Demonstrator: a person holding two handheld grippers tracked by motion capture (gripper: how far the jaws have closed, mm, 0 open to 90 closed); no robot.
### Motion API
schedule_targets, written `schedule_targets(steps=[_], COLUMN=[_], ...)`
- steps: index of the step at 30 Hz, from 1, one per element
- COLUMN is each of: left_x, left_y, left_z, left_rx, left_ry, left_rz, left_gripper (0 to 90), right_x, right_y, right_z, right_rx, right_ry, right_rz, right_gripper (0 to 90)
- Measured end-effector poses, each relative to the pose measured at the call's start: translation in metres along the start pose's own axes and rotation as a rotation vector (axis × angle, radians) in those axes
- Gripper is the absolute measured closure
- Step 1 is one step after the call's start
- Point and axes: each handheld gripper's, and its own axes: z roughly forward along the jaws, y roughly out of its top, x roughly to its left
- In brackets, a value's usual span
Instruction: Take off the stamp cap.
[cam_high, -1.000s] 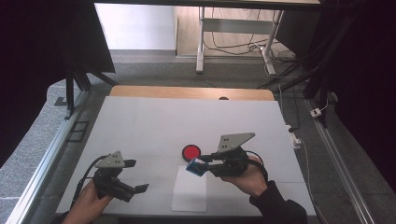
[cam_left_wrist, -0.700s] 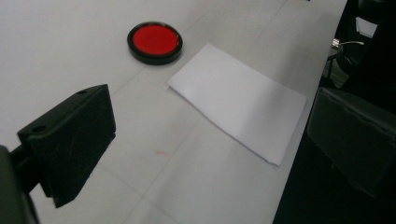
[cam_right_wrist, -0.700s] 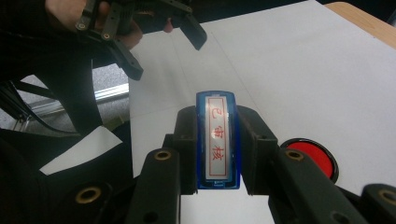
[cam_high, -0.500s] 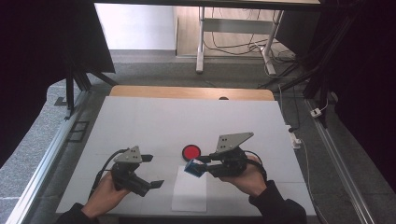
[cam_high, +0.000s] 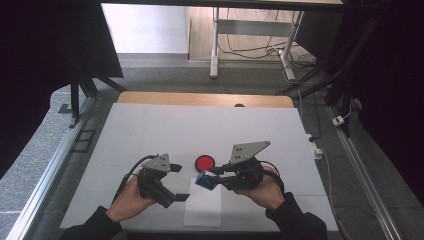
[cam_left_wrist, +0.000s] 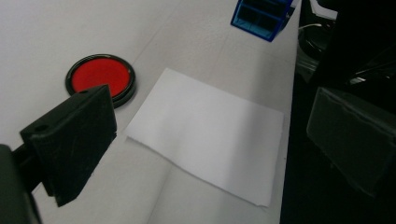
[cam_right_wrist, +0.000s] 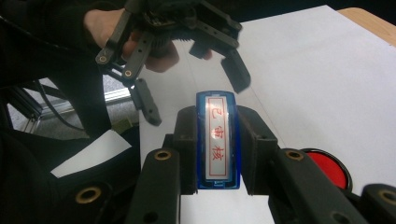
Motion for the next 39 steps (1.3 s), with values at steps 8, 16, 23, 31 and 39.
schedule_targets(steps=[8, 16, 23, 31, 39], left_x=[0.002, 0.000, -0.002, -0.001, 0.003], left_y=[0.009, 0.021, 0.027, 0.026, 0.023], left_z=[0.013, 0.025, 0.035, 0.032, 0.026], left_rx=[0.007, 0.024, 0.041, 0.024, -0.013], left_ry=[-0.048, -0.090, -0.146, -0.178, -0.225], left_rz=[0.029, 0.071, 0.139, 0.201, 0.188], left_gripper=[0.0, 0.0, 0.0, 18.7, 42.1], right_x=[0.002, 0.003, 0.005, 0.006, 0.007], right_y=[0.001, 0.002, 0.002, 0.002, 0.002], right_z=[0.001, 0.003, 0.004, 0.003, 0.004], right_rx=[0.001, 0.010, 0.010, 0.004, 0.005], right_ry=[0.014, 0.026, 0.040, 0.054, 0.069], right_rz=[-0.009, -0.027, -0.032, -0.040, -0.041], right_gripper=[71.1, 71.1, 71.1, 71.1, 71.1])
